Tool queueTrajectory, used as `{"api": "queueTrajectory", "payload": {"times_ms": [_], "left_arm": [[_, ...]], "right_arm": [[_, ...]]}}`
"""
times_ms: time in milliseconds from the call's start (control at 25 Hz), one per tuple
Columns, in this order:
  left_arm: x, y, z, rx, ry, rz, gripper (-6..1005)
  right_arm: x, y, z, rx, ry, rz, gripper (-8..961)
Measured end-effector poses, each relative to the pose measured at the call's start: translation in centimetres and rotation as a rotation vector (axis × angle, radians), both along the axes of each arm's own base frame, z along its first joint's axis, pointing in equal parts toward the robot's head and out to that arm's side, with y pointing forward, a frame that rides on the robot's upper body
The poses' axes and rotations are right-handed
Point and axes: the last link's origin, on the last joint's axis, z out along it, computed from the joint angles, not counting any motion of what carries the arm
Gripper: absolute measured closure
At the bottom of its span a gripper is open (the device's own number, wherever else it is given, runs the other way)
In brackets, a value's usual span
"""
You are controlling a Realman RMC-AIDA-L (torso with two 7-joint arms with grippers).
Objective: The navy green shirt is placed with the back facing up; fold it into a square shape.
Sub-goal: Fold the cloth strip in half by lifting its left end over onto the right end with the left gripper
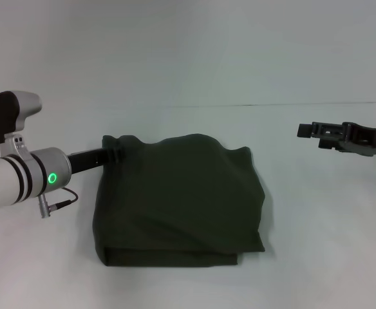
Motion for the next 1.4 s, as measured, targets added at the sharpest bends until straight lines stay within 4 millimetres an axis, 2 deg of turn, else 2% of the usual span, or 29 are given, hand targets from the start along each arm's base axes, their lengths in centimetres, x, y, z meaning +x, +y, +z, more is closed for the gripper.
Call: {"api": "queueTrajectory", "payload": {"times_ms": [680,1200,1400], "left_arm": [[1.8,0.6,-0.4,0.010,-0.057,-0.016,950],[-0.2,0.6,1.1,0.097,-0.110,0.080,951],[-0.6,0.4,1.0,0.105,-0.125,0.096,951]], "right_arm": [[-0.1,0.2,0.4,0.009,-0.013,0.013,38],[-0.9,0.9,0.6,0.011,-0.013,0.030,38],[-1.1,1.0,0.7,0.013,-0.015,0.035,38]]}}
